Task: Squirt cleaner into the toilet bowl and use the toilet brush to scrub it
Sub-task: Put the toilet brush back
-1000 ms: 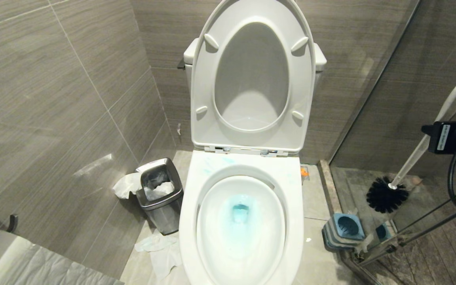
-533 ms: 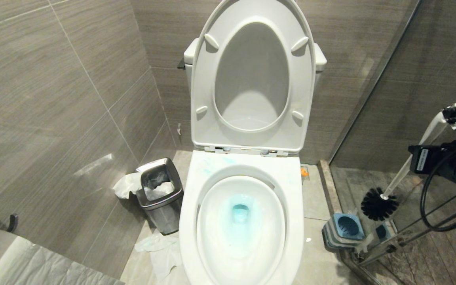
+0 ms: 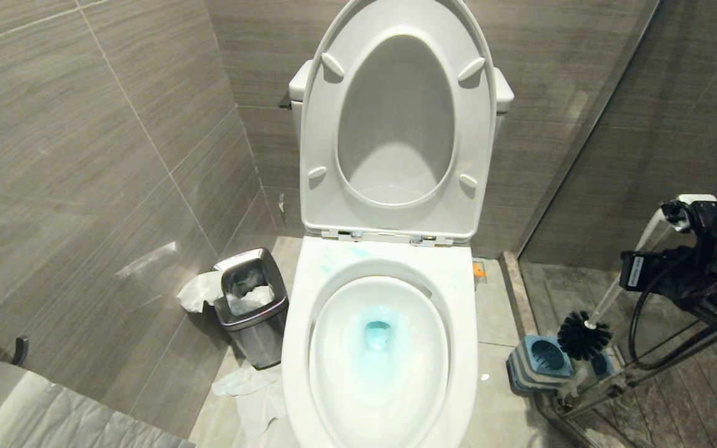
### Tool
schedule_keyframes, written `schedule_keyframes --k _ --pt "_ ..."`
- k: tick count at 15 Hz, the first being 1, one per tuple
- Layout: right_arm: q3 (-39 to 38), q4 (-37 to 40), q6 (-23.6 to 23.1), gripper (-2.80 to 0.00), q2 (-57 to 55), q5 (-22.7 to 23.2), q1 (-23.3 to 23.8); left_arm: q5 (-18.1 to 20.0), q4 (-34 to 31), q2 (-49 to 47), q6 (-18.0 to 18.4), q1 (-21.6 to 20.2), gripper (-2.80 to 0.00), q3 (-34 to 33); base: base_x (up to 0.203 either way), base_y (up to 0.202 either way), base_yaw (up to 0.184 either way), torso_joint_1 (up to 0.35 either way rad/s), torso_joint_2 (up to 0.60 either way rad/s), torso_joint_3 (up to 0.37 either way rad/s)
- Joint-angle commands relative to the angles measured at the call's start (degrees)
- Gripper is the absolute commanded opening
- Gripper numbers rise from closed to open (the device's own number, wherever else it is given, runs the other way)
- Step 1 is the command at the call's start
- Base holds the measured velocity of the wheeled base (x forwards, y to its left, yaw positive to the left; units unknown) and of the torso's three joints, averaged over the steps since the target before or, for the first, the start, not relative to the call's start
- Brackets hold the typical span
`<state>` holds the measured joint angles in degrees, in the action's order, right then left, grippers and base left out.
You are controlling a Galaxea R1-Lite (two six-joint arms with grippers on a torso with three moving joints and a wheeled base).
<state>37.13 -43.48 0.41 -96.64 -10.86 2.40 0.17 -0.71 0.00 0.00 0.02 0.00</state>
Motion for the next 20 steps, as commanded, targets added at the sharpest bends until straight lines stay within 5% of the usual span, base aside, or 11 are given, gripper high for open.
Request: schedule_keyframes --k 1,11,20 --pt "-1.15 -5.13 -0.18 -2.8 -6.92 -0.09 0.71 0.0 0.0 0.0 0.0 0.06 -2.8 -0.09 0.0 0.0 0.0 0.0 0.0 0.0" --pt "-1.35 -25.83 -1.73 -2.8 -25.45 -0.48 1.29 0.0 0.0 0.0 0.0 0.04 -2.8 -0.09 0.0 0.0 0.0 0.0 0.0 0.0" --pt "1.53 -28.32 -1.75 -2.8 -29.58 -0.48 2.03 0.0 0.0 0.0 0.18 -0.02 -2.8 -0.09 0.0 0.0 0.0 0.0 0.0 0.0"
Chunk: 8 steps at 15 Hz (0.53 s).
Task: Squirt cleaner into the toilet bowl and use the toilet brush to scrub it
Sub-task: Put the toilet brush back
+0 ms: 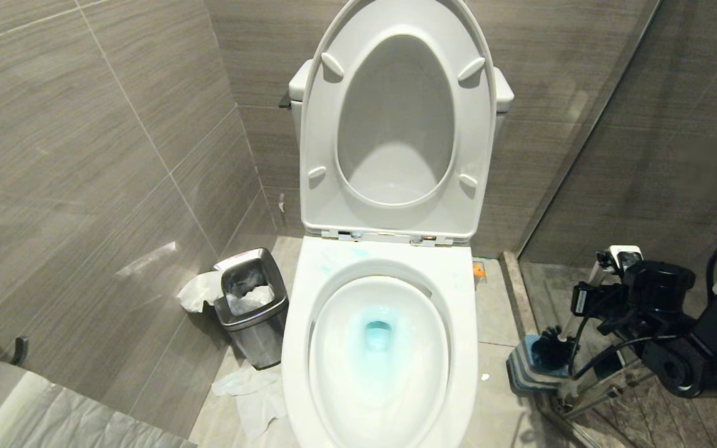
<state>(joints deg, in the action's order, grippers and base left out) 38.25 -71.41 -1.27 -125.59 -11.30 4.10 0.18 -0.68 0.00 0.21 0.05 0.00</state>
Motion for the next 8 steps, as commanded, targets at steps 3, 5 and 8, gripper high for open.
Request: schedule_keyframes --k 3,5,8 --pt "0.47 -0.48 -0.62 -2.8 -1.6 0.01 1.31 -0.01 -0.02 0.0 -0.21 -0.05 -2.8 -0.09 0.0 0.0 0.0 0.0 0.0 0.0" --pt "0.6 -0.57 -0.57 -2.8 -2.11 0.05 1.53 -0.01 -0.02 0.0 -0.21 -0.05 -2.8 -0.09 0.0 0.0 0.0 0.0 0.0 0.0" --pt "0.97 -0.57 -0.52 -2.8 -3.14 0.05 1.53 -0.01 -0.02 0.0 -0.19 -0.05 -2.8 -0.09 0.0 0.0 0.0 0.0 0.0 0.0"
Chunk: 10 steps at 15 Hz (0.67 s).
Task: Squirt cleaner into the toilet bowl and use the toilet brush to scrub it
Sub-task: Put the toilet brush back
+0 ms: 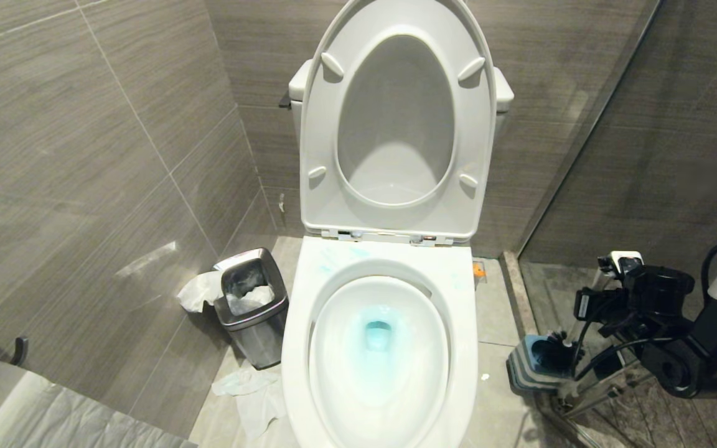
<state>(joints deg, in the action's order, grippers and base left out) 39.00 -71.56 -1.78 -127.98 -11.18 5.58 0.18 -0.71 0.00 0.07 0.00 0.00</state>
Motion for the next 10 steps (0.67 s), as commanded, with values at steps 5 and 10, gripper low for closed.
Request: schedule_keyframes --k 5,10 --pt "0.67 -0.42 0.25 -2.8 -1.58 -0.07 0.1 -0.01 0.0 0.0 0.01 0.0 -2.8 -0.09 0.0 0.0 0.0 0.0 0.0 0.0" --pt "0.73 -0.51 0.11 -2.8 -2.19 -0.07 0.22 -0.01 0.0 0.0 0.1 0.0 -2.8 -0.09 0.0 0.0 0.0 0.0 0.0 0.0"
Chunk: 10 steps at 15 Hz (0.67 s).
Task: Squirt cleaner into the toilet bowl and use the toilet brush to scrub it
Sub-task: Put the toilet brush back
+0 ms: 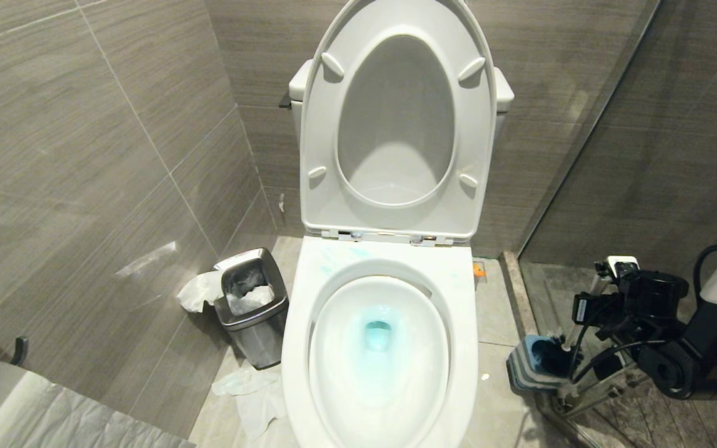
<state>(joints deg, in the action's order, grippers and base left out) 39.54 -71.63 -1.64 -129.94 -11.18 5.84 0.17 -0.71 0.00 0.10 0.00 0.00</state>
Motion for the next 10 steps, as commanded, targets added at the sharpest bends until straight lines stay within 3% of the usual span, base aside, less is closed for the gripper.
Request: schedule_keyframes --k 1,6,10 --pt "0.43 -0.44 -0.03 -2.8 -0.48 -0.07 0.03 0.0 0.0 0.0 0.07 0.0 -2.8 -0.09 0.0 0.0 0.0 0.0 0.0 0.0" --pt "1.77 -0.63 0.01 -2.8 -2.18 -0.07 0.14 0.0 0.0 0.0 0.16 0.0 -2.8 -0.09 0.0 0.0 0.0 0.0 0.0 0.0" --pt "2.91 -7.82 -0.82 -2.8 -5.51 -0.16 0.14 0.0 0.0 0.0 0.42 0.0 -2.8 -0.09 0.0 0.0 0.0 0.0 0.0 0.0"
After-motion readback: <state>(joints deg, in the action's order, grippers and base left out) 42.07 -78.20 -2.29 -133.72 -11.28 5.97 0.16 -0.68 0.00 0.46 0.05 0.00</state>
